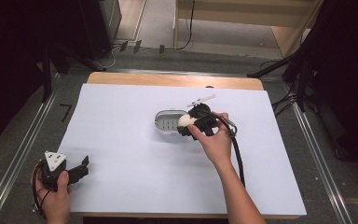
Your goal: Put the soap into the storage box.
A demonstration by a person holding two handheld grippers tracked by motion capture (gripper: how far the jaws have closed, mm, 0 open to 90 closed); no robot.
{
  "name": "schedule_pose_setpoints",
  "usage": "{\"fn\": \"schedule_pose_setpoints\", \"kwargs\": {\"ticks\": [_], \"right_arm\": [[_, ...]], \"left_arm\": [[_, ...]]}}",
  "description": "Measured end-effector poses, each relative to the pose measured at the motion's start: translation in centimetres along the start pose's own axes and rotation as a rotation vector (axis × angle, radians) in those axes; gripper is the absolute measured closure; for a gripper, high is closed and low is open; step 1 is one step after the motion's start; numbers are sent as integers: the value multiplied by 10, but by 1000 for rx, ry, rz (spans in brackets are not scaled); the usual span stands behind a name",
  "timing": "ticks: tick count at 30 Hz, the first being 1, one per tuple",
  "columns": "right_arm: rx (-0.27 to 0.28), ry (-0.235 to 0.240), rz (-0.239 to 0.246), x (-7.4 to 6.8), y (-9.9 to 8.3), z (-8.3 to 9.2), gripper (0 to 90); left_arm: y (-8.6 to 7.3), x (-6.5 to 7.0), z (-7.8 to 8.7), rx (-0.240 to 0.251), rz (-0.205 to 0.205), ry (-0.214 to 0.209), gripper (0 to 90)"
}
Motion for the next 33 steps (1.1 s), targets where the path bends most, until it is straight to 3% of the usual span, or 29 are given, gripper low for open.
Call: {"fn": "schedule_pose_setpoints", "kwargs": {"ticks": [17,33], "right_arm": [[-24,-1,3,-12,17,-20,246],[-33,-6,-25,-15,25,-35,246]], "left_arm": [[0,0,0,-4,-6,0,144],[0,0,0,-5,-9,3,144]]}}
Point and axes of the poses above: each handheld gripper's, and its own axes: z roughly backward along the jaws, y roughly out of its top, x roughly to its right, the point moved 3 cm from there along -z, roughly forward along the jaws, and after that the axes turned 13 degrees about -z, right-handed, at the moved point
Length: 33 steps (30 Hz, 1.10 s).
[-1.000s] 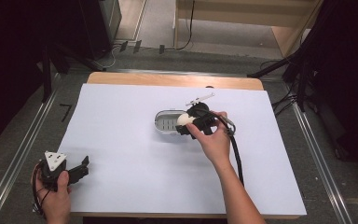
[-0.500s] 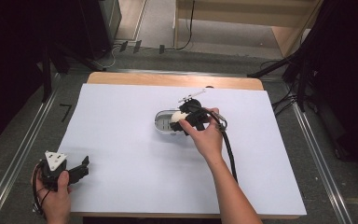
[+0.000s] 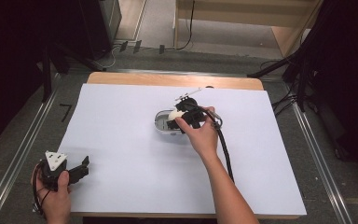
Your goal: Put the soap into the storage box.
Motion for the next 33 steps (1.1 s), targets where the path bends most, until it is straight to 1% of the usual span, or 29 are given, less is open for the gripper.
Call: {"fn": "schedule_pose_setpoints", "kwargs": {"ticks": [9,19,23,28,33], "right_arm": [[-4,-14,-4,-2,4,-10,246],[-24,-34,-25,-1,4,-18,246],[-26,-31,-22,-1,3,-20,245],[-36,-33,-34,-1,3,-23,245],[-43,-36,-34,-1,2,-25,245]], "left_arm": [[0,0,0,2,-1,-1,144],[0,0,0,-1,0,-2,144],[0,0,0,-1,0,-2,144],[0,0,0,-1,1,-5,144],[0,0,0,0,1,-5,144]]}}
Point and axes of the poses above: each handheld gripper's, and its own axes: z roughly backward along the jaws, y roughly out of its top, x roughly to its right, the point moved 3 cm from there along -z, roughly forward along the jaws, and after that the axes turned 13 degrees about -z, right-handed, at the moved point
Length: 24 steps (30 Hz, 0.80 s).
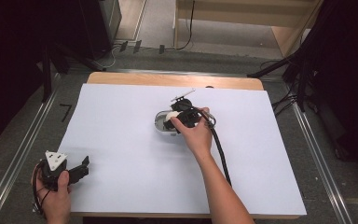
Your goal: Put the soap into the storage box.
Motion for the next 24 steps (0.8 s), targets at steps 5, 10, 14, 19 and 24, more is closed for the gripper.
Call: {"fn": "schedule_pose_setpoints", "kwargs": {"ticks": [5,10,14,19,24], "right_arm": [[-4,-4,2,0,-1,-1,245],[-12,-4,4,0,-2,-3,245],[-12,-4,4,0,-2,-3,244],[-15,-3,9,0,-2,-3,240],[-2,0,7,-1,-1,0,199]], "left_arm": [[0,0,0,0,-1,1,144],[0,0,0,0,0,0,144],[0,0,0,-2,-1,1,144],[0,0,0,-1,0,0,144],[0,0,0,-2,-1,1,144]]}}
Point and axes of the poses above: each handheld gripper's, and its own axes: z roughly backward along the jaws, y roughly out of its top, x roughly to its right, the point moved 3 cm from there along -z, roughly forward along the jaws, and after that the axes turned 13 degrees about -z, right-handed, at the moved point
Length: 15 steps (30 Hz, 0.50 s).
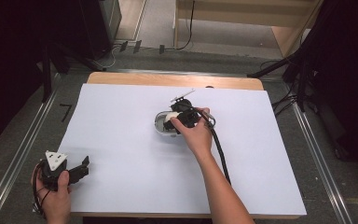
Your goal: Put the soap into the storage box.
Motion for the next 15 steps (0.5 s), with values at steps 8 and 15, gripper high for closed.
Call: {"fn": "schedule_pose_setpoints", "kwargs": {"ticks": [8,15], "right_arm": [[6,-11,-5,2,0,4,165],[23,-11,-11,4,2,10,156]], "left_arm": [[0,0,0,0,0,0,144],[0,0,0,-4,-1,1,144]]}}
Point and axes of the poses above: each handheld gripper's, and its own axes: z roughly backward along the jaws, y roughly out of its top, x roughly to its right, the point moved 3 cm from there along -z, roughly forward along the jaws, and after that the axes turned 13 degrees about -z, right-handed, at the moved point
